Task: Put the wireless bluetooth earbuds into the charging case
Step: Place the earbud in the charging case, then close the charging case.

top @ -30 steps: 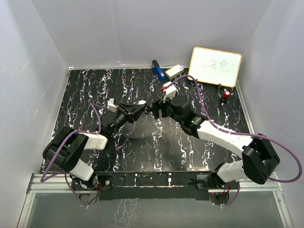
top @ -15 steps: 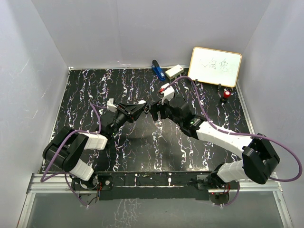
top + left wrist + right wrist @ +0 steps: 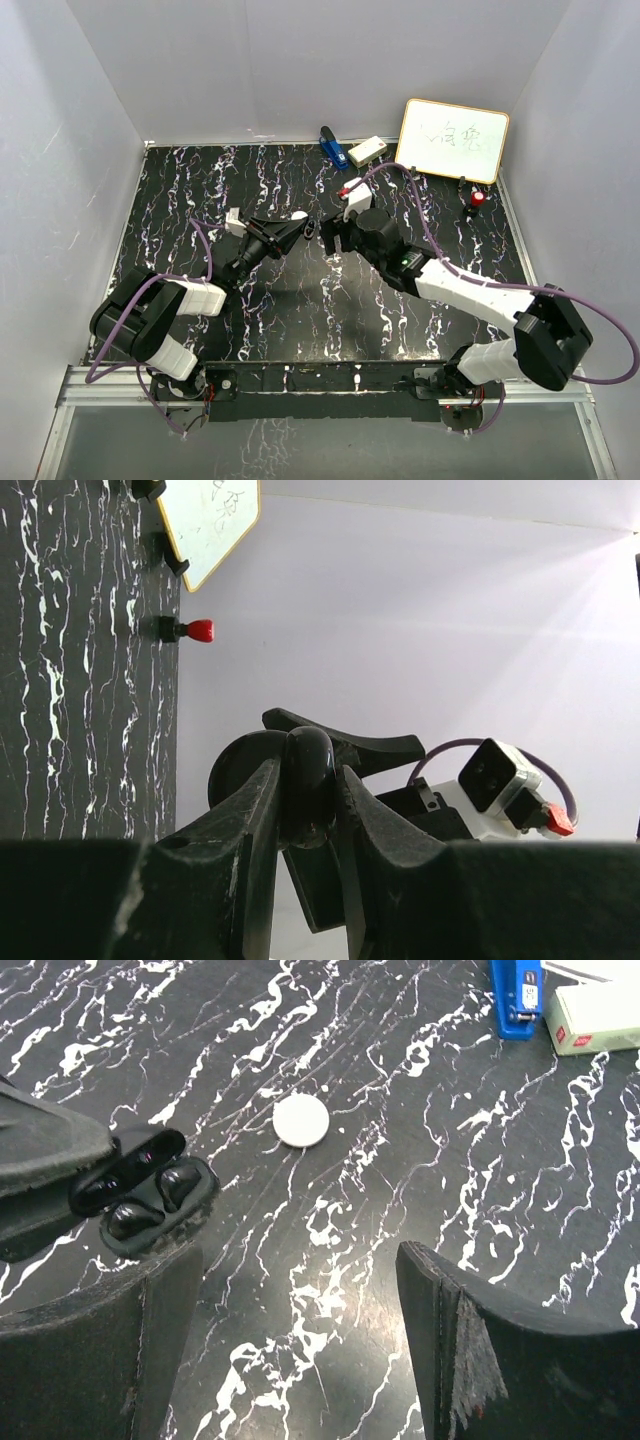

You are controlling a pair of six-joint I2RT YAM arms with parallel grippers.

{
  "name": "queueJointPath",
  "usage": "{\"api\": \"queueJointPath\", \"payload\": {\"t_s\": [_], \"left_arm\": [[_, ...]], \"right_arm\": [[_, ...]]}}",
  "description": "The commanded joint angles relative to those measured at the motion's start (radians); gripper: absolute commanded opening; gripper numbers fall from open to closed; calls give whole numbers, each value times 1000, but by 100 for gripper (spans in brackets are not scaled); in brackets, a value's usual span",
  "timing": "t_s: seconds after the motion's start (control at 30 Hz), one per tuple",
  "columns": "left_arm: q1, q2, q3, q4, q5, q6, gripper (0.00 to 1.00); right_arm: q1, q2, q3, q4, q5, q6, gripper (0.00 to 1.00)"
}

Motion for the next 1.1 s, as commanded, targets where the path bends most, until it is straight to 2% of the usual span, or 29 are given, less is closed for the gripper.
{"api": "queueJointPath", "payload": {"t_s": [0.0,0.13,0.27,0.4,0.6,0.77,0.87,1.07], "left_arm": [[-1,-4,-17,50,-31,-6,0],[-1,-7,-26,16,-88,-39,0],[-7,-47,-4,-89,-165,-56,0],[-29,-79,23,-186,-258,-99,0],[-67,-107,51,-295,-351,-147,0],[-99,-99,64,-328,-398,-200,0],[-118,-109,86,-401,-423,-216,0],[-144,-101,94,-419,-465,-244,0]], "right_arm": [[3,-77,-52,36,42,18,76],[14,-134,-177,157,-14,-5,76],[42,-173,-356,461,-8,-67,76],[52,-106,-424,683,16,-114,75],[84,59,-402,895,24,-173,75],[100,179,-327,968,17,-177,76],[112,232,-281,1005,24,-186,75],[117,315,-201,974,57,-199,76]]}}
